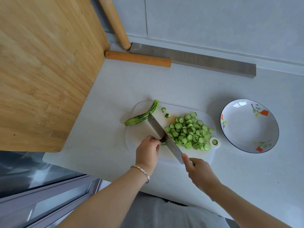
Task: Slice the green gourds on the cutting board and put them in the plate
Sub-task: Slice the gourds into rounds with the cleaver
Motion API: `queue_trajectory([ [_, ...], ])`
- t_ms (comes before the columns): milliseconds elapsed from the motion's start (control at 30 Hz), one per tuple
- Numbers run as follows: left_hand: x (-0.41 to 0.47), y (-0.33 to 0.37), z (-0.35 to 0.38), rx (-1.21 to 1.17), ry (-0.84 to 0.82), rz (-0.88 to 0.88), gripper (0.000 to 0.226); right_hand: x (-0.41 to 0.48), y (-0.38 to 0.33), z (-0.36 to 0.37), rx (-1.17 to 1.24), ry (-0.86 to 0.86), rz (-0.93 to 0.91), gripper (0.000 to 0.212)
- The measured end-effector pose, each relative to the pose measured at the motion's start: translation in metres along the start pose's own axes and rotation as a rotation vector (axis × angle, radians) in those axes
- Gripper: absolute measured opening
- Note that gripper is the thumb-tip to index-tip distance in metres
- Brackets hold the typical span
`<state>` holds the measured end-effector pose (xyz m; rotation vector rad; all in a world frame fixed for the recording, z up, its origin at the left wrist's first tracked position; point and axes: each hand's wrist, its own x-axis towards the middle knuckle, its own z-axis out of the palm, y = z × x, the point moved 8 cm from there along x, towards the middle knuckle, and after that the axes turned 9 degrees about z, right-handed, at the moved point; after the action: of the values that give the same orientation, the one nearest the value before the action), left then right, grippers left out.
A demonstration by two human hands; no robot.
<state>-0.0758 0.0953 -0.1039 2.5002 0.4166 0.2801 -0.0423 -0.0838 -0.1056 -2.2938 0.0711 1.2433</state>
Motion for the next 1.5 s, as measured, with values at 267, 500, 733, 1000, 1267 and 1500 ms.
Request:
queue_trajectory([
  [267,0.002,-0.005,0.002,-0.067,0.017,-0.036,0.019,-0.005,0.005,-0.012,0.132,-0.034,0.028,0.053],
  [500,0.001,-0.004,0.0,-0.055,0.033,-0.028,0.021,-0.01,-0.003,-0.009,0.094,-0.042,-0.01,0.053],
  [733,0.003,-0.002,0.001,-0.054,0.013,-0.005,0.021,0.002,0.0,0.0,0.051,-0.024,0.005,0.053],
  [1000,0.001,-0.005,0.003,-0.051,0.003,-0.019,0.019,0.006,0.003,0.007,0.063,-0.014,0.016,0.053],
  [1267,0.004,-0.005,0.004,-0.088,0.001,-0.039,0.017,-0.006,0.002,-0.012,0.148,-0.01,0.014,0.054],
  [1500,0.006,-0.003,0.004,-0.086,0.008,-0.03,0.02,-0.011,-0.003,-0.012,0.071,-0.021,-0.002,0.053],
])
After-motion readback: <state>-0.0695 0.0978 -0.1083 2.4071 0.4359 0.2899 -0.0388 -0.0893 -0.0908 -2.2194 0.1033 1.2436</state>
